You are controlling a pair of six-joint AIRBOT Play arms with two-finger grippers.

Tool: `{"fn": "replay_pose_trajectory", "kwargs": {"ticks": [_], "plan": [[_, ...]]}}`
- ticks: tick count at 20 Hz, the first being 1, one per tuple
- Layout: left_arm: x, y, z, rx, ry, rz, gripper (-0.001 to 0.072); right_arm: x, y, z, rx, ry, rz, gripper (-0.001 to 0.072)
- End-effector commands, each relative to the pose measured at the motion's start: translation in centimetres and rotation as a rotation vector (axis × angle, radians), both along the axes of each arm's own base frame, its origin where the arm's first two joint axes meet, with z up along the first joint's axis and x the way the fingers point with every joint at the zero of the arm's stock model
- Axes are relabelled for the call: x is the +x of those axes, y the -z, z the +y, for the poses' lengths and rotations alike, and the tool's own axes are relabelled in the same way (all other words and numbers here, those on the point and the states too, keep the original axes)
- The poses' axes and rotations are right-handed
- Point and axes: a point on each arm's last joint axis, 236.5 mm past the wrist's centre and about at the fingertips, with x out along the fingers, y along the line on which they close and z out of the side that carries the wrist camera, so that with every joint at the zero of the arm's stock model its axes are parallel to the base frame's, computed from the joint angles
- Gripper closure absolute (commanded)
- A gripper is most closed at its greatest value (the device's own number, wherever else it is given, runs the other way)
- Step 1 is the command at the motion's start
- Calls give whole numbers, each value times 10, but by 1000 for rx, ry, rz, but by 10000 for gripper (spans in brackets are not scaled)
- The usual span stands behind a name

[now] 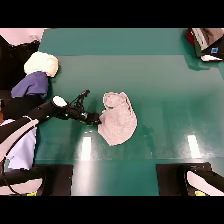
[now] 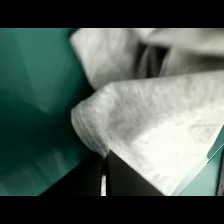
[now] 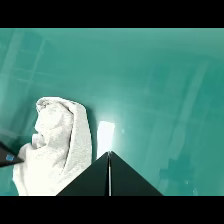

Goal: Fold the shirts.

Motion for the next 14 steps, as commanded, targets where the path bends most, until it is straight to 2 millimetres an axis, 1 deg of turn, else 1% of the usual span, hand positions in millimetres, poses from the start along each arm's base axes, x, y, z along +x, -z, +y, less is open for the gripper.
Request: {"fn": "replay_pose_trajectory", "kwargs": {"ticks": [1, 3, 5, 7, 8, 9, 10, 11, 12, 13, 14], "plan": [[12, -16, -2, -7, 21, -41, 686, 4, 18, 5, 2, -27, 70, 697], [15, -31, 17, 61, 69, -68, 687, 11, 40, 20, 1, -76, 140, 697], [23, -51, 51, 185, 89, -147, 687, 23, 67, 47, -5, -147, 210, 697], [30, -75, 92, 323, 80, -235, 687, 41, 99, 78, -24, -205, 254, 686], [30, -88, 111, 376, 73, -272, 686, 50, 117, 95, -33, -232, 273, 545], [29, -99, 125, 412, 59, -299, 686, 57, 139, 114, -38, -264, 306, 284], [26, -108, 135, 438, 55, -322, 686, 60, 163, 132, -46, -296, 353, 70], [22, -114, 141, 450, 52, -332, 686, 60, 186, 145, -56, -322, 400, 54], [17, -118, 145, 460, 57, -335, 686, 59, 209, 157, -67, -345, 449, 54], [13, -120, 146, 464, 67, -327, 686, 61, 233, 168, -75, -359, 486, 55], [8, -119, 147, 469, 77, -312, 686, 64, 251, 176, -76, -361, 509, 54]]}}
